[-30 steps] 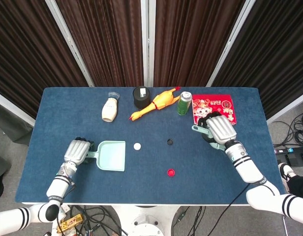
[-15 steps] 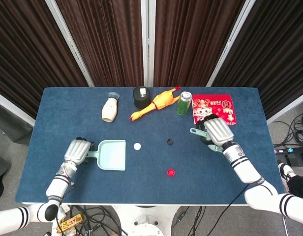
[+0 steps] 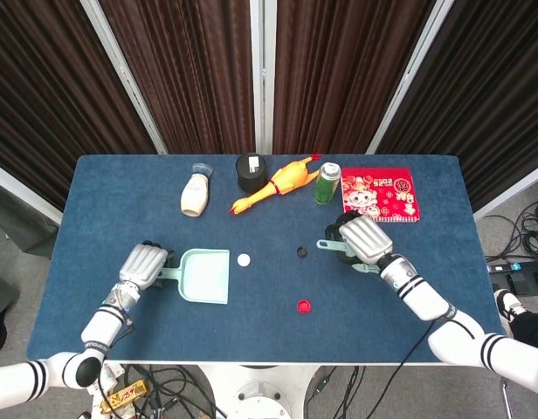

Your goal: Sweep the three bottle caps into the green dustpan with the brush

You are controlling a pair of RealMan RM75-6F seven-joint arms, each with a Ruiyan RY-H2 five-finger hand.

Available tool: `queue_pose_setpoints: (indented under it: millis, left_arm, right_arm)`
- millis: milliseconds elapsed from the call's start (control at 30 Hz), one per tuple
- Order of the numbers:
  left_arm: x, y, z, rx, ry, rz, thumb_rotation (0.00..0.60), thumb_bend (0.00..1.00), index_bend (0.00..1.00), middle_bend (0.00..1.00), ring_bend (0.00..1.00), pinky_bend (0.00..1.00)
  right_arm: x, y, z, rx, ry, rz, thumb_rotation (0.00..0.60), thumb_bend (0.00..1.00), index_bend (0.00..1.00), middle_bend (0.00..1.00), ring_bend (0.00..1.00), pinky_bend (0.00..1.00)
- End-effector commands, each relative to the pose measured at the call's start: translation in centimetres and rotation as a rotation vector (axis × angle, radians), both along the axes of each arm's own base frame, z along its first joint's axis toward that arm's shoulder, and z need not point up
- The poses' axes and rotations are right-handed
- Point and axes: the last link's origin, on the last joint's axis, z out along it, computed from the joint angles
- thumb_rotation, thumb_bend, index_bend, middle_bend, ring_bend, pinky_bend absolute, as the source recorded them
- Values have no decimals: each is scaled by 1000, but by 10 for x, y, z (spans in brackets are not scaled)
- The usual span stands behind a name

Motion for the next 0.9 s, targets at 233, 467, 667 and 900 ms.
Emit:
queue_pose_setpoints:
  millis: [233, 467, 667, 900]
  left_arm:
    - [7, 9, -1, -6, -13, 24, 600, 352, 551, 536, 350, 276]
    - [17, 17, -7, -20, -11, 17, 600, 354, 561, 539, 357, 277]
    - [31, 22, -16, -46, -23, -9, 600, 354, 563, 538, 358, 276]
    - [48, 20, -24, -86, -42, -50, 600, 355, 563, 538, 358, 276]
  right_arm:
    - [14, -11, -43, 70, -61, 78, 600, 489, 700, 647, 286, 231]
    - [31, -13, -76, 129, -81, 144, 600, 512, 708, 652, 286, 231]
    - [45, -10, -100, 174, -120, 160, 600, 514, 716, 656, 286, 231]
    - [71, 3, -120, 231, -241, 187, 600, 523, 722, 658, 286, 231]
